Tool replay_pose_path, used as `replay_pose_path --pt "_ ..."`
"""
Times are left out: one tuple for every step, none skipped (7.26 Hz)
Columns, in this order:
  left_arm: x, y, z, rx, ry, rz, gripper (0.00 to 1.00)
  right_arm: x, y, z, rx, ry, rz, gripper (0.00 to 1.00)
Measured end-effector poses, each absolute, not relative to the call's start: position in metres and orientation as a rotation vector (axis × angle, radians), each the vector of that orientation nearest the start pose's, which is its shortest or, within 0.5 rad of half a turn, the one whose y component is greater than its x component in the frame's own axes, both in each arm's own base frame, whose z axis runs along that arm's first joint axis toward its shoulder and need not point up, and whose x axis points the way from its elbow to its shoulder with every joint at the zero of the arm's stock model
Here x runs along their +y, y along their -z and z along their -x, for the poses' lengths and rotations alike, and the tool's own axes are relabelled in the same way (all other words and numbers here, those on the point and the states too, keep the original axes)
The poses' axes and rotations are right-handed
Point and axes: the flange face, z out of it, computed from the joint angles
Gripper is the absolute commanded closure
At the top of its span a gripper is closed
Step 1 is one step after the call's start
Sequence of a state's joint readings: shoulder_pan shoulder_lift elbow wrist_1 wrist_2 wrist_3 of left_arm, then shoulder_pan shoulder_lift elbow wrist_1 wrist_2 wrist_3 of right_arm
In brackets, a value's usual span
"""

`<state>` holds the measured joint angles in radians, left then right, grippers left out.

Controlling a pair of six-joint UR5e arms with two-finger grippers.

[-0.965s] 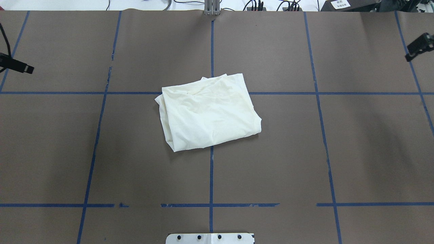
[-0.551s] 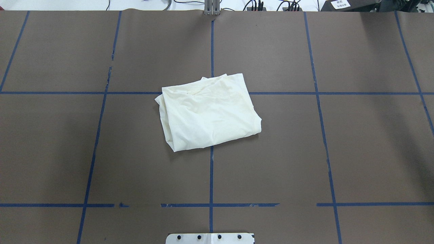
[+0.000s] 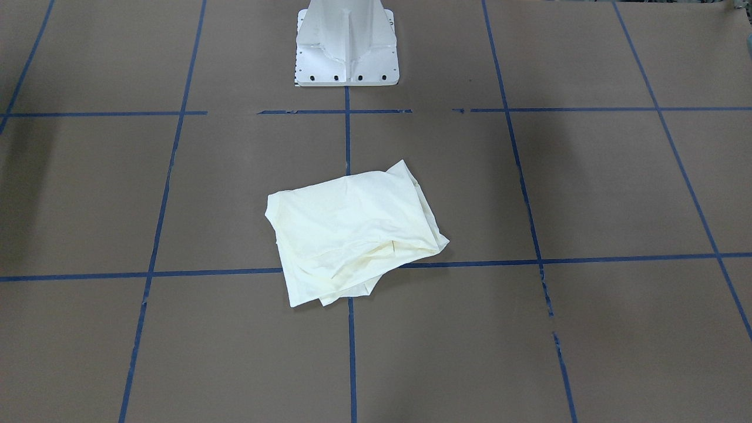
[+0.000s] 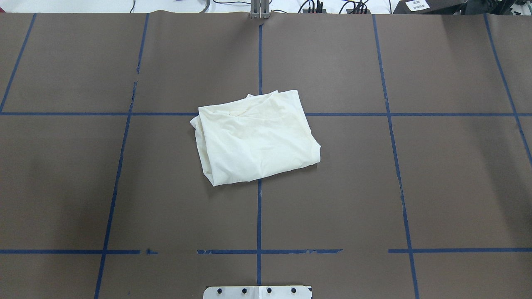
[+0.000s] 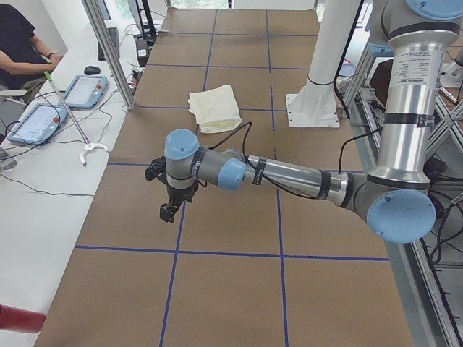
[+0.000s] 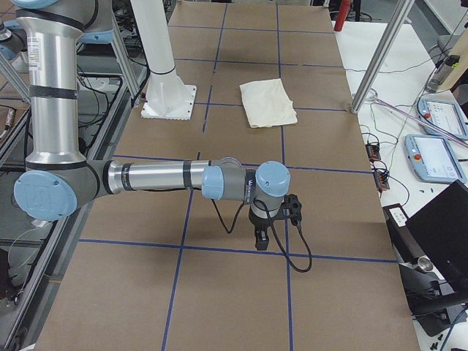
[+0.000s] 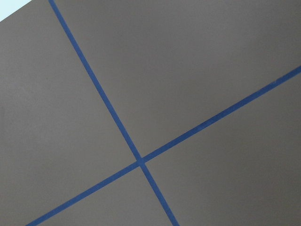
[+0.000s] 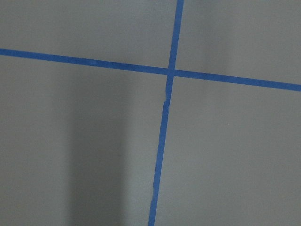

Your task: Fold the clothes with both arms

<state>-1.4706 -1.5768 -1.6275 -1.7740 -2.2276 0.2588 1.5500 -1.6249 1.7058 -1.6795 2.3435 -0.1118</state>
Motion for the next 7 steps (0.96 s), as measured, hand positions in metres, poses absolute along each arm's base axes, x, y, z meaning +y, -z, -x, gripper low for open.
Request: replay_pose_path --pt "-0.513 -0.641 0.022 0.634 -0.415 -0.267 0.00 -0.464 -0.632 -0.055 -0.775 0.106 -0.001 0.00" --pt "-0.508 -0.657 0.023 0.640 -0.402 -0.238 0.00 -0.462 -0.637 -0.056 -0.776 0.096 0.009 0.00" --pt "-0.504 -0.663 0.023 0.662 -0.393 -0.221 0.00 -0.460 -0.643 -0.058 -0.776 0.086 0.020 0.00" --pt "-0.502 -0.664 0.025 0.694 -0.374 -0.206 0.00 -0.458 -0.647 -0.061 -0.777 0.076 0.026 0.00" --pt "-0.503 -0.658 0.032 0.718 -0.341 -0.188 0.00 -0.457 -0.651 -0.065 -0.780 0.064 0.031 0.00" --pt "-0.504 -0.644 0.043 0.726 -0.305 -0.177 0.00 -0.455 -0.654 -0.068 -0.785 0.054 0.034 0.00" --pt "-0.503 -0.626 0.057 0.726 -0.269 -0.173 0.00 -0.454 -0.655 -0.070 -0.792 0.046 0.036 0.00"
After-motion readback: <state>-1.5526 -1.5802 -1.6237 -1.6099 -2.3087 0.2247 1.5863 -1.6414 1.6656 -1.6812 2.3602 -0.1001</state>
